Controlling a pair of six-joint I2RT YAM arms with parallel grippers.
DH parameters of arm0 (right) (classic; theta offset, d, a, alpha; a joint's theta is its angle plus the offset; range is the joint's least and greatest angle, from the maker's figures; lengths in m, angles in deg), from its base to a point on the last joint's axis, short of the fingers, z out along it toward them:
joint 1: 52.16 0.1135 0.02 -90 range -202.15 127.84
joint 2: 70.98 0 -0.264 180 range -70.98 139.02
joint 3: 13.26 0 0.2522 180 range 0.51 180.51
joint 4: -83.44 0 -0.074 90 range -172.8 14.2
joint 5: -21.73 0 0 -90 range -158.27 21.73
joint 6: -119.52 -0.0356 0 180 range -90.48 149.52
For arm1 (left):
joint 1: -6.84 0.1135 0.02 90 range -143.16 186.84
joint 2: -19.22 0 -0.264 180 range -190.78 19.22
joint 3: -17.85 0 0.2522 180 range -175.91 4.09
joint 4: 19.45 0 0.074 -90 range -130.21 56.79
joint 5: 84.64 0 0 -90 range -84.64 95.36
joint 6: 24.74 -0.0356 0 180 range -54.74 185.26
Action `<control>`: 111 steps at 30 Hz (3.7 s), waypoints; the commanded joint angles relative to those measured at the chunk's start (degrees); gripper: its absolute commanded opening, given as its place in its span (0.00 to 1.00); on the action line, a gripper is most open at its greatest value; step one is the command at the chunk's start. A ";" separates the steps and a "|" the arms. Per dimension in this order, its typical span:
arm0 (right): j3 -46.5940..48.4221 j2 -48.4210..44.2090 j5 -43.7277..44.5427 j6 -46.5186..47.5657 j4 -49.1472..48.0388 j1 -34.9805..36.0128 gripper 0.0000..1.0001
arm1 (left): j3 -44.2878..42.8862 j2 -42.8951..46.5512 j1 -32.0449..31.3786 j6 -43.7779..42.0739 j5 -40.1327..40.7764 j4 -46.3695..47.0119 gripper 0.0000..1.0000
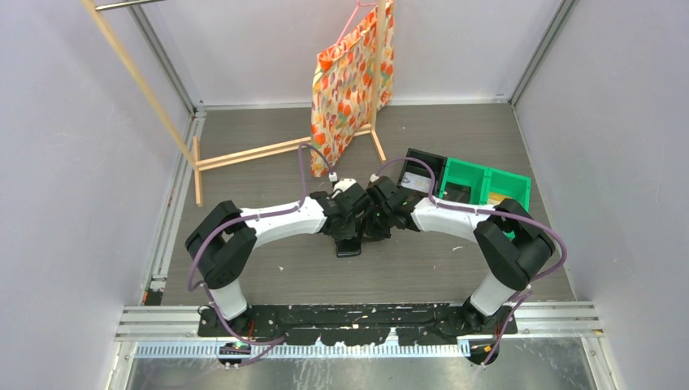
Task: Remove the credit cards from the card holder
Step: Open the card holder at the center of the board.
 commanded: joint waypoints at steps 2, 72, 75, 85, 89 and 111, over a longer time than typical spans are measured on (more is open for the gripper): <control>1.01 -1.46 1.42 0.38 -0.09 0.32 0.01 | 0.50 -1.97 -0.07 -2.24 4.40 -1.39 0.01; 3.94 -6.83 22.91 0.72 5.32 8.55 0.60 | 31.43 45.09 16.73 -0.59 -15.42 7.98 0.01; 3.17 -7.85 24.09 -0.13 5.22 7.73 0.57 | 32.45 43.54 17.51 -0.14 -12.68 7.22 0.01; 1.03 -10.27 23.97 -0.01 4.58 6.39 0.57 | 29.78 41.38 18.28 -3.37 -9.37 4.43 0.01; 1.62 -7.12 20.46 0.00 3.70 6.09 0.51 | 28.66 40.69 19.56 -3.91 -5.12 0.02 0.00; 4.15 -0.90 13.34 1.46 1.40 6.23 0.33 | 13.12 38.28 20.14 -7.69 3.01 -13.64 0.38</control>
